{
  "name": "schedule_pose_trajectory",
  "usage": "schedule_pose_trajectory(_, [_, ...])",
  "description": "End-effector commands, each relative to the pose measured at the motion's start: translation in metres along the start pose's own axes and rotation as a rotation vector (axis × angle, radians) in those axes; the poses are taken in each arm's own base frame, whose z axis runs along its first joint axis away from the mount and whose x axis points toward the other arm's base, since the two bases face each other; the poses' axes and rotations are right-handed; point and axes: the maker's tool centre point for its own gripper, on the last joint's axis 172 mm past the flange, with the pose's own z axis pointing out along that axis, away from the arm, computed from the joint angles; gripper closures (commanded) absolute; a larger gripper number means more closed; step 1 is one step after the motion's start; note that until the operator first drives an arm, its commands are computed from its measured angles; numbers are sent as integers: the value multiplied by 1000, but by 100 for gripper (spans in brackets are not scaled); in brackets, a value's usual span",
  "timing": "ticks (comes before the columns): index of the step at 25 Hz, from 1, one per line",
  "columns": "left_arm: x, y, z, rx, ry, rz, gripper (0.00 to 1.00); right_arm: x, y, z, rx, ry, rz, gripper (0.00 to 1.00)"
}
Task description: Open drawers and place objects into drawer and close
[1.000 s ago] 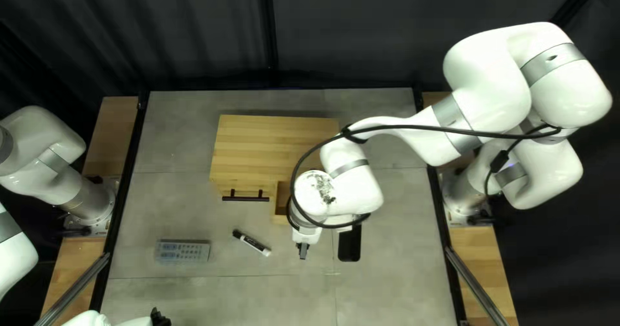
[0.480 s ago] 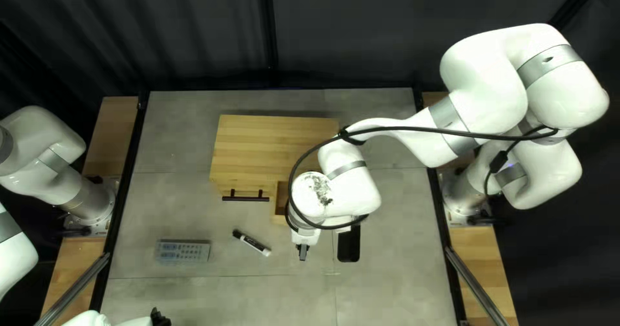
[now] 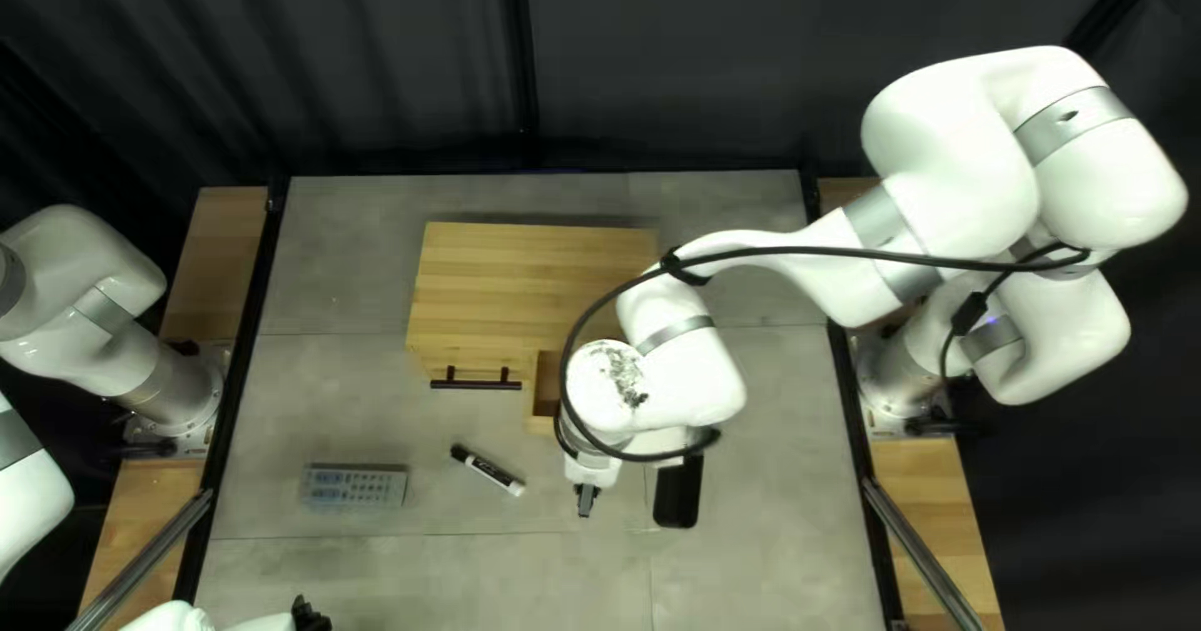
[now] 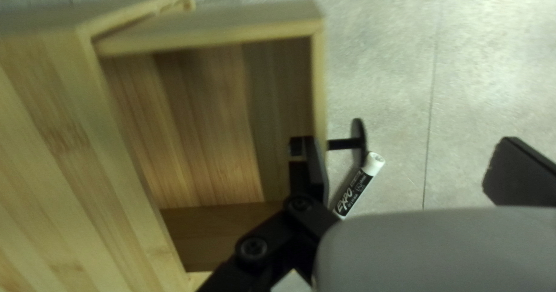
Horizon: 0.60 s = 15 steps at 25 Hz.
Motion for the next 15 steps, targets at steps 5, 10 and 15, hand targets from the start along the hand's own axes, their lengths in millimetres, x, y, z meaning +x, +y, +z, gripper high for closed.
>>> schedule_pose_trajectory(5, [0, 0, 0, 0, 0, 0, 0, 37, -6, -77, -18, 13, 563, 0])
schedule_pose_trajectory(10, [0, 0, 0, 0, 0, 0, 0, 37, -6, -77, -18, 13, 563, 0])
schedule_pose_trajectory(15, [0, 0, 0, 0, 0, 0, 0, 29, -16, -73, -21, -5, 583, 0])
